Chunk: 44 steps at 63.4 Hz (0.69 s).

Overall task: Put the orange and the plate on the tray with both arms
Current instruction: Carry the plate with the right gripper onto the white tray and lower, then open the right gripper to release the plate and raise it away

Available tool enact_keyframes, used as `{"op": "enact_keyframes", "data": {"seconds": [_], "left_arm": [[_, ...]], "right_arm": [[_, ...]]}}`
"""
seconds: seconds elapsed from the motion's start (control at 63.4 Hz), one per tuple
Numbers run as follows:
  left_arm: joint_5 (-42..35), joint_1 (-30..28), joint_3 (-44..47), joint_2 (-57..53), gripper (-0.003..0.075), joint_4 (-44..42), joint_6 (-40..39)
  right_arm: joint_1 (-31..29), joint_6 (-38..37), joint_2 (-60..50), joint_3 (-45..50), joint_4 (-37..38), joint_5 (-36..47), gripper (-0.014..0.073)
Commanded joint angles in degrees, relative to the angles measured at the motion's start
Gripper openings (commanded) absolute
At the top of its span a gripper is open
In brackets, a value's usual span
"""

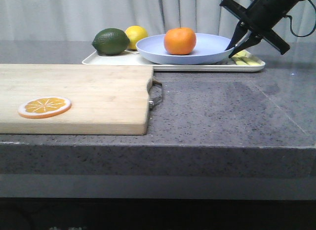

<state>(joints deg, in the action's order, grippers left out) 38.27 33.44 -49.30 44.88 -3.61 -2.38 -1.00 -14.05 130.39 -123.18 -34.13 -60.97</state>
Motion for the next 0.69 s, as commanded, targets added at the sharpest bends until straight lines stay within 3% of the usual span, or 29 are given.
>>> {"op": "enact_keyframes", "data": {"seconds": [0.0, 0.126, 0.221, 0.41, 0.678], "left_arm": [[-4.4, -0.2, -1.5, -0.2, 0.0654, 0.0, -0.4], [-4.4, -0.2, -1.5, -0.2, 0.0654, -0.3, -0.4], [-4.4, -0.2, -1.5, -0.2, 0.0654, -0.3, -0.4], [-4.4, -0.2, -1.5, -0.2, 0.0654, -0.3, -0.4], [-4.4, -0.2, -1.5, -0.2, 0.0654, -0.4, -0.4]], "right_arm": [[0.0, 0.0, -4.1, -2.2, -3.3, 1.9, 0.0138], [0.0, 0.0, -4.0, -2.2, -3.3, 1.9, 0.0281], [0.0, 0.0, -4.0, -2.4, -3.3, 1.7, 0.0335], [-0.2, 0.0, -4.6, -5.1, -1.9, -1.2, 0.0341], [1.4, 0.0, -11.3, -5.7, 11.6, -6.1, 0.0339]]}}
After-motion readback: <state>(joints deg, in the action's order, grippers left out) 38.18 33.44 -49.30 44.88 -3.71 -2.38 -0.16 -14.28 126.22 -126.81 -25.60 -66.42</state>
